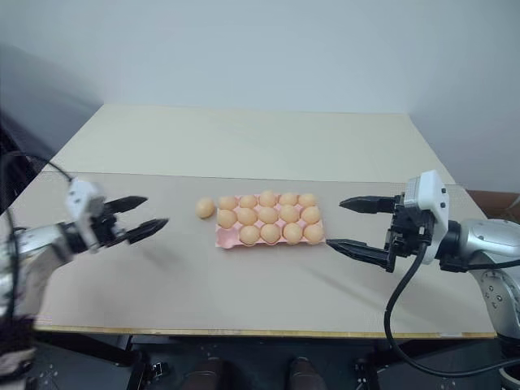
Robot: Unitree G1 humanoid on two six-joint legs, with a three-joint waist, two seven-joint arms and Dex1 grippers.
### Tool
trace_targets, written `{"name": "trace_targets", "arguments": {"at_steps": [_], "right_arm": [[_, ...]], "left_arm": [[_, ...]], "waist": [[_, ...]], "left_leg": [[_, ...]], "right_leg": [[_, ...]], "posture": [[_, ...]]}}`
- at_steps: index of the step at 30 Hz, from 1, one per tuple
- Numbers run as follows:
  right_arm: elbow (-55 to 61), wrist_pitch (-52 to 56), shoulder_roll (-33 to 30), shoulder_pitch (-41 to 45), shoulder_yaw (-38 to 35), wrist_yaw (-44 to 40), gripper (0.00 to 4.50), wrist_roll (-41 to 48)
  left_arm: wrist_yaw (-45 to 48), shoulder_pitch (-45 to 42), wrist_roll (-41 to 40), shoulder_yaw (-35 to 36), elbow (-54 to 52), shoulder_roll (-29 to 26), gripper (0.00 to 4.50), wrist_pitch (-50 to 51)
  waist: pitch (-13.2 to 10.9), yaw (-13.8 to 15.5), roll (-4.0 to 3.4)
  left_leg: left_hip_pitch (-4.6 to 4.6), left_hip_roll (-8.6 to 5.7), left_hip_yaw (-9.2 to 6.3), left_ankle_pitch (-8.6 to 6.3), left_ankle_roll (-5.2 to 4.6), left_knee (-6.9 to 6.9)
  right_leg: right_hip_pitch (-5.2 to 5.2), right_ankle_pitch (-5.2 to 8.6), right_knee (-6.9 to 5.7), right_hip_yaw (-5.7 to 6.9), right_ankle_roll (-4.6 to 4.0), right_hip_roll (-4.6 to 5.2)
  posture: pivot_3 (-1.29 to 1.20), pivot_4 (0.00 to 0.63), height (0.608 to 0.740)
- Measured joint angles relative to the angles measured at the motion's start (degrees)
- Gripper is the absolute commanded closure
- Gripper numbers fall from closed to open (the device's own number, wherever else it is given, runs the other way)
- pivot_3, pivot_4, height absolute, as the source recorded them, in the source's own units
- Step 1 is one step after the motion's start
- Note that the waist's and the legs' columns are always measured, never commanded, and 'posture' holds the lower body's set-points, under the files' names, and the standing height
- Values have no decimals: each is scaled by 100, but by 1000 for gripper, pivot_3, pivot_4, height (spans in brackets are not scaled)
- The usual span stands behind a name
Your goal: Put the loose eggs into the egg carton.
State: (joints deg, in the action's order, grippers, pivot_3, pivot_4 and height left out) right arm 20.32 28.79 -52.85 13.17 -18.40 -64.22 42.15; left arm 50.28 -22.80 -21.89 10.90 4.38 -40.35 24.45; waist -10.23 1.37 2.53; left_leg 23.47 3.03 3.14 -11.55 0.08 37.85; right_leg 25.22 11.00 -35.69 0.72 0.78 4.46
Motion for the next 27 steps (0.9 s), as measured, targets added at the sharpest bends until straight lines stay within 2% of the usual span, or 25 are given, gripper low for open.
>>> {"name": "trace_targets", "arguments": {"at_steps": [4, 14, 17, 23, 25, 27], "right_arm": [[110, 1, 30, -93, -40, 100, 0, 2], [487, 2, 47, -334, -155, 348, 0, 106], [552, 3, 47, -377, -215, 394, 0, 146], [688, 8, 46, -409, -293, 508, 0, 197], [719, 9, 46, -430, -298, 545, 0, 200], [734, 9, 46, -448, -301, 562, 0, 205]], "left_arm": [[-301, -902, 512, -484, 1279, 573, 37, -492], [-526, -2193, 1308, -966, 3751, 1275, 37, -1628], [-529, -2429, 1517, -1092, 4276, 1423, 655, -1779], [-516, -2541, 1660, -1117, 4798, 1543, 2533, -1985], [-513, -2552, 1667, -1097, 4826, 1540, 2771, -2036], [-491, -2547, 1661, -1085, 4809, 1515, 2771, -2043]], "waist": [[0, -24, 1], [0, -63, 4], [0, -68, 4], [0, -67, 5], [0, -66, 4], [0, -69, 4]], "left_leg": [[6, -3, 0, -3, -4, 0], [5, -5, -2, -3, -6, 4], [7, -5, -2, -3, -6, 4], [7, -4, -4, -3, -6, 4], [7, -5, -4, -3, -6, 4], [7, -5, -4, -3, -5, 4]], "right_leg": [[3, -11, 2, 0, 19, -1], [1, -14, -1, -1, 22, 0], [2, -14, 0, -1, 23, 0], [2, -14, 0, 1, 24, 0], [1, -14, -1, 0, 24, 1], [2, -15, -1, 0, 24, 1]], "posture": [[0, 150, 740], [0, 150, 740], [0, 150, 740], [0, 150, 740], [0, 150, 740], [0, 150, 740]]}}
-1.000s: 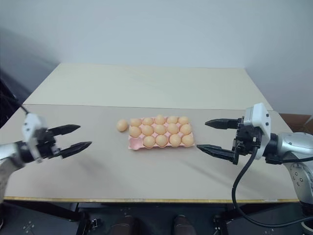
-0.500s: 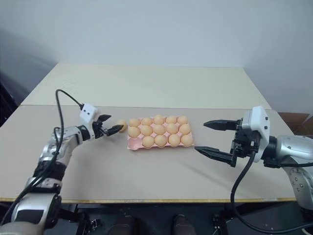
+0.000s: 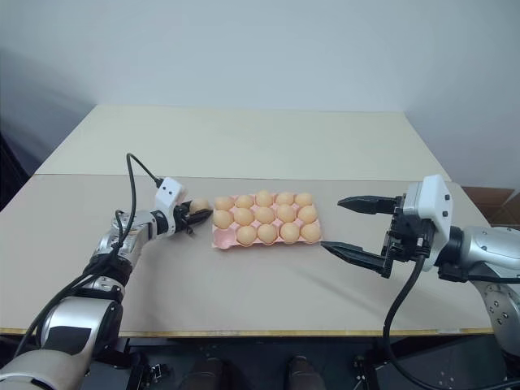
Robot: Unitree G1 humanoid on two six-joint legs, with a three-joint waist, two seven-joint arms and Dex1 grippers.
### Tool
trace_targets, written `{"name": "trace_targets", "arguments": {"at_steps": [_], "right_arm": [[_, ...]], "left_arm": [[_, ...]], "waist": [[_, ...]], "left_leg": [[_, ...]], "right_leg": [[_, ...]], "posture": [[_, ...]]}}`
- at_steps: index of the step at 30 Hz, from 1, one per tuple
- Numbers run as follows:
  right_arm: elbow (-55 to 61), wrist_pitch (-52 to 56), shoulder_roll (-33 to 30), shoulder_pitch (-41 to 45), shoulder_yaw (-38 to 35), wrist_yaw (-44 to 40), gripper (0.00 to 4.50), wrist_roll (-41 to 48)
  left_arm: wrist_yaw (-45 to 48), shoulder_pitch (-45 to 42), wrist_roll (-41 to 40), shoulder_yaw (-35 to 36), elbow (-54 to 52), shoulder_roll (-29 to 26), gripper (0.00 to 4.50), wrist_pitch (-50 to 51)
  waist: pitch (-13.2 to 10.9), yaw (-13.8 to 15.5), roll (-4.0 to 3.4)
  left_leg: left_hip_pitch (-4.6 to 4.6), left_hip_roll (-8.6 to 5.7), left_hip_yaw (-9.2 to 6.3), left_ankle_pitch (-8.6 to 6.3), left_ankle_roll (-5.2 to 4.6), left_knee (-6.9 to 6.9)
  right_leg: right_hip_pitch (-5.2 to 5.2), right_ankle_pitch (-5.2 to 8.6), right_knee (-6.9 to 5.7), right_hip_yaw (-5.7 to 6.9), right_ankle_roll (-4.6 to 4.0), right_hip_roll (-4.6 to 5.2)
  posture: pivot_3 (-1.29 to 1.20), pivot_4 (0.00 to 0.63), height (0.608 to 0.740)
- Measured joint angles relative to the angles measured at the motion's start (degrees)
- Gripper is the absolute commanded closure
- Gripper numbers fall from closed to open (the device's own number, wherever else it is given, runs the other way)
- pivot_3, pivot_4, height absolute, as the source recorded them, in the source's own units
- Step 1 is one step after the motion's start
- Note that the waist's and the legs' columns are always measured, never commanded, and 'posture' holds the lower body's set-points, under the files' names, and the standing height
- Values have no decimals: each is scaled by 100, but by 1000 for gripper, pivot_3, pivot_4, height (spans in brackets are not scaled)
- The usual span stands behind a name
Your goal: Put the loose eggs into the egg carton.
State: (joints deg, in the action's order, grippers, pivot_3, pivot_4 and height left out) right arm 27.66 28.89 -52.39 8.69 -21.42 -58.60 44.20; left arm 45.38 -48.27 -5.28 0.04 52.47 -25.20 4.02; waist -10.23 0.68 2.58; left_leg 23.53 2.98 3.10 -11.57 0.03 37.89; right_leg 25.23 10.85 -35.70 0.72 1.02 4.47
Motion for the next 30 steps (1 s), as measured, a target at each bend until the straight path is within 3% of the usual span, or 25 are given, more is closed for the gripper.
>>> {"name": "trace_targets", "arguments": {"at_steps": [4, 9, 13, 18, 19, 21, 27, 30], "right_arm": [[14, 0, 0, -34, -15, 17, 0, 2], [17, -1, 4, -36, -10, 14, 0, 0], [14, -2, 14, -20, 9, 15, 0, -1], [14, -2, 19, -12, 14, 15, 0, -1], [15, -2, 18, -15, 14, 16, 0, -1], [16, -2, 19, -25, 14, 18, 0, -1], [67, -2, 26, -47, 11, 46, 0, -1], [89, -2, 40, -47, 11, 82, 0, -1]], "left_arm": [[316, 243, -177, 129, -667, -262, 2771, 6], [1387, 846, -809, 229, -2429, -655, 2771, 294], [1989, 1332, -1072, -64, -3238, -614, 2771, 662], [1965, 1425, -1050, -352, -3397, -360, 2771, 749], [1933, 1437, -1038, -401, -3397, -338, 2239, 758], [1902, 1438, -1017, -453, -3397, -330, 1849, 816], [1969, 1438, -1035, -495, -3467, -437, 14, 936], [2006, 1461, -1107, -353, -3701, -666, 14, 983]], "waist": [[0, -30, 0], [0, -9, -1], [0, 21, -1], [0, 7, -1], [0, -7, -1], [0, -19, -1], [0, -11, -1], [0, -22, -1]], "left_leg": [[2, 4, -1, 0, 0, -1], [-1, 1, 2, 0, 0, -1], [-4, 0, 2, 0, 0, 3], [-3, 0, 0, 0, -1, 4], [-3, 0, 0, 0, -1, 4], [-4, 0, -1, 0, -1, 4], [-8, 1, -3, 0, -1, 4], [-5, 2, -3, 0, -1, 4]], "right_leg": [[3, 1, 0, 1, -1, -2], [0, 1, 0, -2, -1, 2], [-5, 10, -1, -1, -18, 4], [-4, 3, -2, -3, -5, 0], [-3, 1, -2, -4, -2, -1], [-3, 1, -3, -5, -1, -2], [-4, 4, -6, -4, -7, -2], [0, 3, -6, -5, -5, -2]], "posture": [[0, 150, 740], [0, 150, 740], [0, 150, 740], [0, 150, 740], [0, 150, 740], [0, 150, 740], [0, 150, 740], [0, 150, 740]]}}
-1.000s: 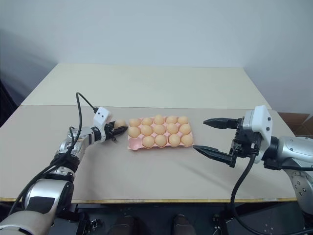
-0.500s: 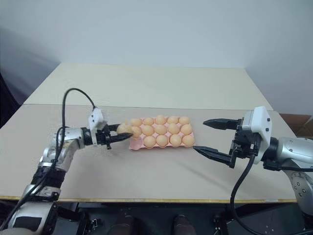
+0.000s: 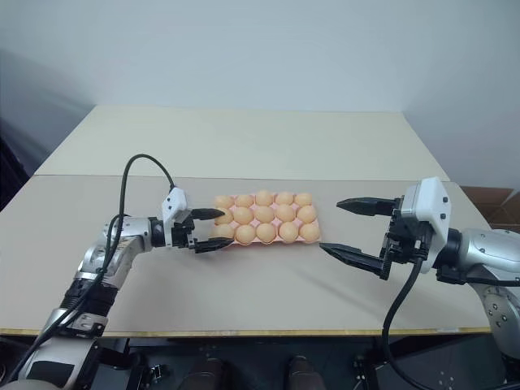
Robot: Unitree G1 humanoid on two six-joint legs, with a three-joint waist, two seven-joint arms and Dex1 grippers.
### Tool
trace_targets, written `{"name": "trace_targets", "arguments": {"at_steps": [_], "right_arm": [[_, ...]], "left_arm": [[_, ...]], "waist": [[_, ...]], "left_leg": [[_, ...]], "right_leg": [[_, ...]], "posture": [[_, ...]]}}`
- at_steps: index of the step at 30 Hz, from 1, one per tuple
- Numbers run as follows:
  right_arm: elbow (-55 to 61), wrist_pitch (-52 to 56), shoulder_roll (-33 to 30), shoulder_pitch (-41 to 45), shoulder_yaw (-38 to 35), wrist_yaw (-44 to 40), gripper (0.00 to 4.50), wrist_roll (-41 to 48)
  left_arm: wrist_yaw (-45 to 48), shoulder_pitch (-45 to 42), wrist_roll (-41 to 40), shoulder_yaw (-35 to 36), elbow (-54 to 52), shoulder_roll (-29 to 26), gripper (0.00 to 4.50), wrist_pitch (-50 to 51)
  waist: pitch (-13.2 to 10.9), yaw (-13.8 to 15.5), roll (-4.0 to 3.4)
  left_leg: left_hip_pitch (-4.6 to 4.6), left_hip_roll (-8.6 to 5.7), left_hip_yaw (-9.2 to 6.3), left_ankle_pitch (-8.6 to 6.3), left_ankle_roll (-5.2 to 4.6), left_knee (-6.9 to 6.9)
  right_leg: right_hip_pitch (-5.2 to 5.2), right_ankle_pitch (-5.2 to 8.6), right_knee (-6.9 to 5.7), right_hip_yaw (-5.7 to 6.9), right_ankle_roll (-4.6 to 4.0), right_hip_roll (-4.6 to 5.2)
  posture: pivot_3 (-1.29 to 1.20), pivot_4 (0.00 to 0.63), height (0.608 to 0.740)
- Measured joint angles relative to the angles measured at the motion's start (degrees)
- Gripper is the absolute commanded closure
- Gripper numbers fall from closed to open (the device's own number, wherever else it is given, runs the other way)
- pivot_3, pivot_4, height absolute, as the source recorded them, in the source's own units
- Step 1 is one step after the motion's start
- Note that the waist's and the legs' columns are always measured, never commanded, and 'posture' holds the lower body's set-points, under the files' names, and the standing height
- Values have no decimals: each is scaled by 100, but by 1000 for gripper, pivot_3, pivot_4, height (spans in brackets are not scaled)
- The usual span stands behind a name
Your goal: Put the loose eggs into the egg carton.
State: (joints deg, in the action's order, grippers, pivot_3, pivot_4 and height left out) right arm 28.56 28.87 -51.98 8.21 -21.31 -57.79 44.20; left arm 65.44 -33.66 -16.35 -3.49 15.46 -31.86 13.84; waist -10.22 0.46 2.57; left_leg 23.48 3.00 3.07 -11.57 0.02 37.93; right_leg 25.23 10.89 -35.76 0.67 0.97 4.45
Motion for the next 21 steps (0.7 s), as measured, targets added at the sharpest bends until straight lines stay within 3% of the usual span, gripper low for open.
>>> {"name": "trace_targets", "arguments": {"at_steps": [5, 13, 17, 21], "right_arm": [[-4, -1, 43, 14, 10, -2, 0, 0], [-333, -28, 46, 271, 147, -228, 0, -17], [-512, -79, 62, 325, 290, -375, 0, -29], [-774, -117, 70, 556, 497, -527, 0, -117]], "left_arm": [[148, 394, -531, 760, -661, -778, 14, 334], [383, 2174, -1442, 2353, -1827, -1992, 14, 1253], [222, 3283, -1850, 3410, -2604, -2092, 14, 1779], [-95, 3905, -2218, 4026, -3302, -1956, 14, 2157]], "waist": [[0, -47, -1], [-1, -83, -2], [-2, -65, -3], [-2, -23, -4]], "left_leg": [[-2, 3, 0, 0, 0, -1], [-5, 9, 4, -1, 2, -2], [-5, 10, 6, -2, 3, -5], [-11, 11, 8, -8, 13, -5]], "right_leg": [[1, 2, -1, 1, -2, -1], [5, 21, 2, 2, -34, 4], [7, 22, 4, 3, -35, 8], [4, 23, 4, 4, -36, 10]], "posture": [[0, 150, 740], [0, 150, 740], [0, 150, 740], [0, 150, 740]]}}
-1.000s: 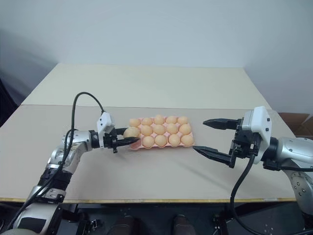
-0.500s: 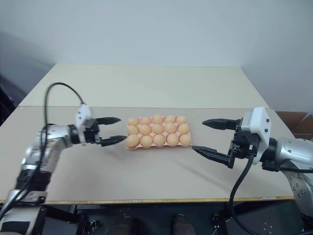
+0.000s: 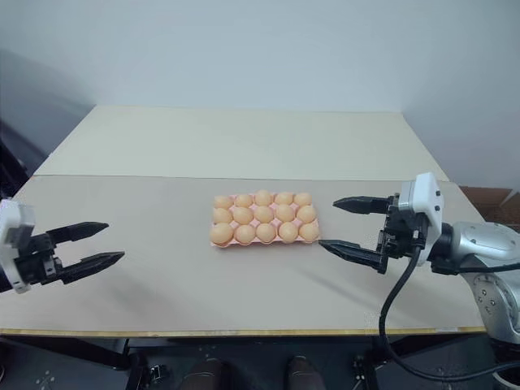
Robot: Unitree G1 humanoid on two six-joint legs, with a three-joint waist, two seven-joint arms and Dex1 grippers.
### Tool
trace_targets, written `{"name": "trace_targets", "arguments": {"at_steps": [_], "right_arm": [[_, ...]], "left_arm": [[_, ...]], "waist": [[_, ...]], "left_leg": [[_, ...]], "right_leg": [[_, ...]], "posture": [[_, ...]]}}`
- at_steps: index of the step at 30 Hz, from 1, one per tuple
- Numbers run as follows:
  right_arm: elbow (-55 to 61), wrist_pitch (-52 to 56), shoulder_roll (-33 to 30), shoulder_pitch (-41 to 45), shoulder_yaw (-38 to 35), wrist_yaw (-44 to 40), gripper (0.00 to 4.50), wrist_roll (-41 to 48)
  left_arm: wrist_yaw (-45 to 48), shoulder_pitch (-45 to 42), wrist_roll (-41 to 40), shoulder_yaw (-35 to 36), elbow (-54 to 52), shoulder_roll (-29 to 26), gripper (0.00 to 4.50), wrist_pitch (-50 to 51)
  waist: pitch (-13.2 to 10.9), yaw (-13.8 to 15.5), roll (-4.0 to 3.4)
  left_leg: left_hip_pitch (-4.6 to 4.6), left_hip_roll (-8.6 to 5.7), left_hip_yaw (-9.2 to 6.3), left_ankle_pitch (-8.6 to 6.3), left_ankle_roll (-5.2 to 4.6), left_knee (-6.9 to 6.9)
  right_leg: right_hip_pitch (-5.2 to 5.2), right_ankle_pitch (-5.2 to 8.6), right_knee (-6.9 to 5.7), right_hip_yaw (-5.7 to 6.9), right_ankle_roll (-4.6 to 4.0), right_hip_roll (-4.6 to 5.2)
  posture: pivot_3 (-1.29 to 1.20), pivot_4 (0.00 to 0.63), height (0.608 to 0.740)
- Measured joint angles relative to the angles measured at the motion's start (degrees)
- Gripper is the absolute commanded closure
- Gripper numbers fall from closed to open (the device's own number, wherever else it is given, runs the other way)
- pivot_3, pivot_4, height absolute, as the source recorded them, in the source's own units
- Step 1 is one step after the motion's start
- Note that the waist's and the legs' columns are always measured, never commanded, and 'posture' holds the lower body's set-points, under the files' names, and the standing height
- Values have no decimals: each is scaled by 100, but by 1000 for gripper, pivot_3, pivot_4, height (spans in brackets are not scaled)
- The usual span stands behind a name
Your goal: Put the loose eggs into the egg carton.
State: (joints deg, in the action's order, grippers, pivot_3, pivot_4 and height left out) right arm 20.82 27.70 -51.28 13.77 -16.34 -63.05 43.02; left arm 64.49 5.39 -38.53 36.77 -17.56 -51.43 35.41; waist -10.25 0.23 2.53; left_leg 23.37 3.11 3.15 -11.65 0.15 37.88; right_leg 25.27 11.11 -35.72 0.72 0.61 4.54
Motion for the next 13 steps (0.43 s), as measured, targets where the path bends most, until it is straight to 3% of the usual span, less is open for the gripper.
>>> {"name": "trace_targets", "arguments": {"at_steps": [13], "right_arm": [[-795, -278, 39, 616, 435, -444, 0, -452]], "left_arm": [[-679, 456, -428, 253, -674, 202, 14, 226]], "waist": [[0, 38, -1]], "left_leg": [[6, 0, 4, 4, -7, -3]], "right_leg": [[9, 2, 0, -3, -4, -6]], "posture": [[0, 150, 740]]}}
